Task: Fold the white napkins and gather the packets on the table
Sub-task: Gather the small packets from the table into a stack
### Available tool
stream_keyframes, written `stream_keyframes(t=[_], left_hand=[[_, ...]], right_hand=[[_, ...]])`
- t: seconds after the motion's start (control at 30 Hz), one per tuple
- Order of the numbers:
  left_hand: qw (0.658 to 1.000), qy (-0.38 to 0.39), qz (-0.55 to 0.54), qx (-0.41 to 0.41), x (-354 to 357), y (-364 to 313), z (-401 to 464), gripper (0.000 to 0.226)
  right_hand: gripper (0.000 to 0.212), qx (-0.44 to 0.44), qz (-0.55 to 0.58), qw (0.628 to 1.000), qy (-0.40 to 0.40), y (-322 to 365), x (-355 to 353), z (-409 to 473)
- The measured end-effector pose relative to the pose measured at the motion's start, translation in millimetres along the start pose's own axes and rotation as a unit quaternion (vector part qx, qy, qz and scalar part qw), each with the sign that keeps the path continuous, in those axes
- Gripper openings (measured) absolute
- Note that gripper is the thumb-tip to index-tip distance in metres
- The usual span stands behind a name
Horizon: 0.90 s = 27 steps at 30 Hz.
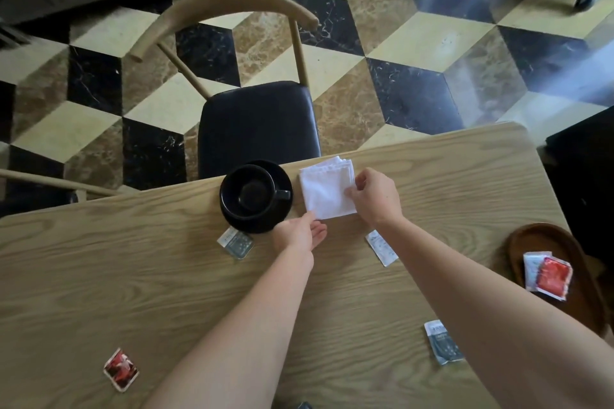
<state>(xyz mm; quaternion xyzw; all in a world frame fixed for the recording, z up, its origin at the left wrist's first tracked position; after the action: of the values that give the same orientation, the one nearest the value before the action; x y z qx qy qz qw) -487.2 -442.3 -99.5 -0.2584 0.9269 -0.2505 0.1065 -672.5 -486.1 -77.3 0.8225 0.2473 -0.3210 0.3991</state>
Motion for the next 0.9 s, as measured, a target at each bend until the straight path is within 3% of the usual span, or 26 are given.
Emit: stream_keyframes(t=[0.27,0.47,0.57,0.67,0.8,0.9], left_hand=[[0.999,-0.039,-0.015,0.021,1,7,12,0.016],[1.0,0.006,0.002,0.022,-3,5,-5,0.017],[0.999,0.03,0.009,0.022,-30,7,-21,0.015],[0.997,0.039,0.033,0.049,-84,9,-33,0.009],[0.997,-0.001,0.038,0.071,-193,16,-31,0.001],[0.995,-0.066,0.012,0.077,-283,18,-18,0.007]], right_hand=[[0.016,0.005,-0.002,1.0,-0.018,-5,5,9],[0.019,0.009,0.023,0.999,-0.042,-5,4,-6],[0.039,0.028,0.067,0.991,-0.11,-13,3,-33],[0.031,0.012,0.128,0.98,-0.153,-8,19,-84],[0.008,-0.053,0.106,0.992,-0.048,19,84,-163],[0.002,-0.083,0.073,0.993,0.043,48,138,-211]])
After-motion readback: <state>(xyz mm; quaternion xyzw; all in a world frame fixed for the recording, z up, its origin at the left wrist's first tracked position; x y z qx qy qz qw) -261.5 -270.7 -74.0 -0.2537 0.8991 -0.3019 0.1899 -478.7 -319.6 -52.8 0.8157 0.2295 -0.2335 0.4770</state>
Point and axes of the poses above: each hand's wrist, its own z-axis towards the middle knuckle, its own x-axis out of the palm, y = z × x, the point moved 5 cm from there along z, towards the middle knuckle, and after that the axes turned 8 degrees about -z, right-handed, at the moved point
